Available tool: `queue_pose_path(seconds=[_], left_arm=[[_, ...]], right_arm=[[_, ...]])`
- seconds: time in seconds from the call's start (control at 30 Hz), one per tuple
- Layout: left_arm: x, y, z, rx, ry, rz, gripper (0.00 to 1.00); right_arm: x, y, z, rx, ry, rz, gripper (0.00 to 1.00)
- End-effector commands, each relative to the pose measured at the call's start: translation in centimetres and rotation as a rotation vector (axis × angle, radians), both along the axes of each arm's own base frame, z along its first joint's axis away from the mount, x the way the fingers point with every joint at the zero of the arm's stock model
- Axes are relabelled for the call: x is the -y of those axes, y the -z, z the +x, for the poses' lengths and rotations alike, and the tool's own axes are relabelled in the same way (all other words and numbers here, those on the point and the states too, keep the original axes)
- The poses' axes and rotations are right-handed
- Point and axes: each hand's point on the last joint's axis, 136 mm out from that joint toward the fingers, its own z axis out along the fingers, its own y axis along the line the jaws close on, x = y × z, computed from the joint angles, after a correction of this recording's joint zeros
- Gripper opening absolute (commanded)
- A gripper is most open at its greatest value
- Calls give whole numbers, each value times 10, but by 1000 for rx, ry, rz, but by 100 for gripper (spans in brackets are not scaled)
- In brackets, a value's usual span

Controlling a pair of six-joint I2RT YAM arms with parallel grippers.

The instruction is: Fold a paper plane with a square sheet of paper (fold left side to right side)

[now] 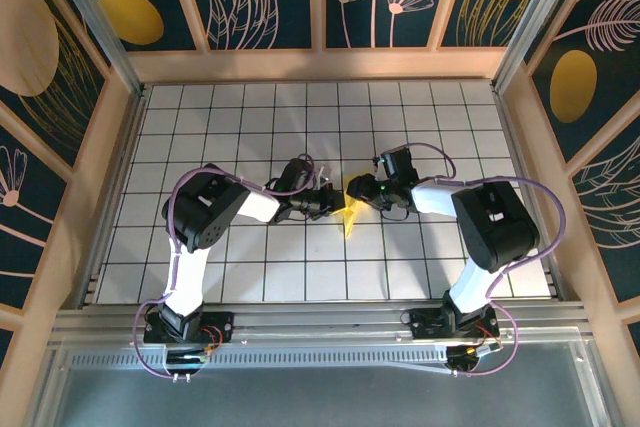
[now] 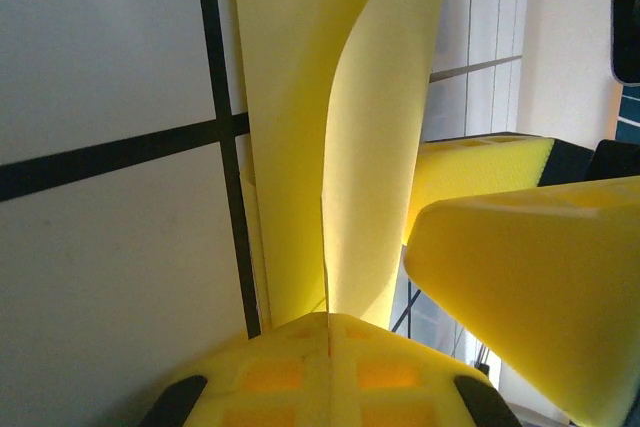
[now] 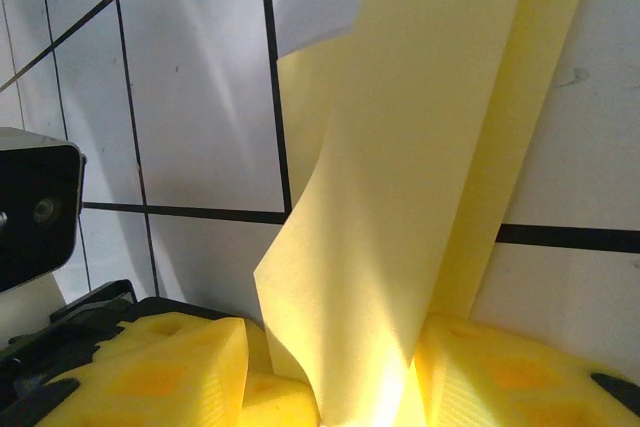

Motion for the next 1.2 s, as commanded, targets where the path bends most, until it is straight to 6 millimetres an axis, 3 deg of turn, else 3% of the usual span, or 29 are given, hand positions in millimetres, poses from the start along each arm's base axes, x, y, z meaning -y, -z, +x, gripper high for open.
queue_pose_path(seconds=[0.0, 0.4, 0.67, 0.8, 1.0, 1.17], left_arm=[[-24, 42, -3, -43, -63, 146, 1], [-27, 48, -4, -50, -65, 173, 0], [-24, 47, -3, -42, -56, 171, 0], [-21, 47, -2, -37, -47, 176, 0], [-19, 48, -2, -37, -43, 180, 0], [-18, 48, -2, -38, -38, 183, 0]], right_arm=[[1, -17, 6, 42, 21, 3, 48], [16, -17, 5, 19, 58, -45, 48], [29, -35, 9, 48, 66, -53, 47], [23, -38, 8, 43, 46, -12, 47], [6, -47, 20, 63, 10, 51, 30], [5, -33, 26, 34, 11, 17, 19]])
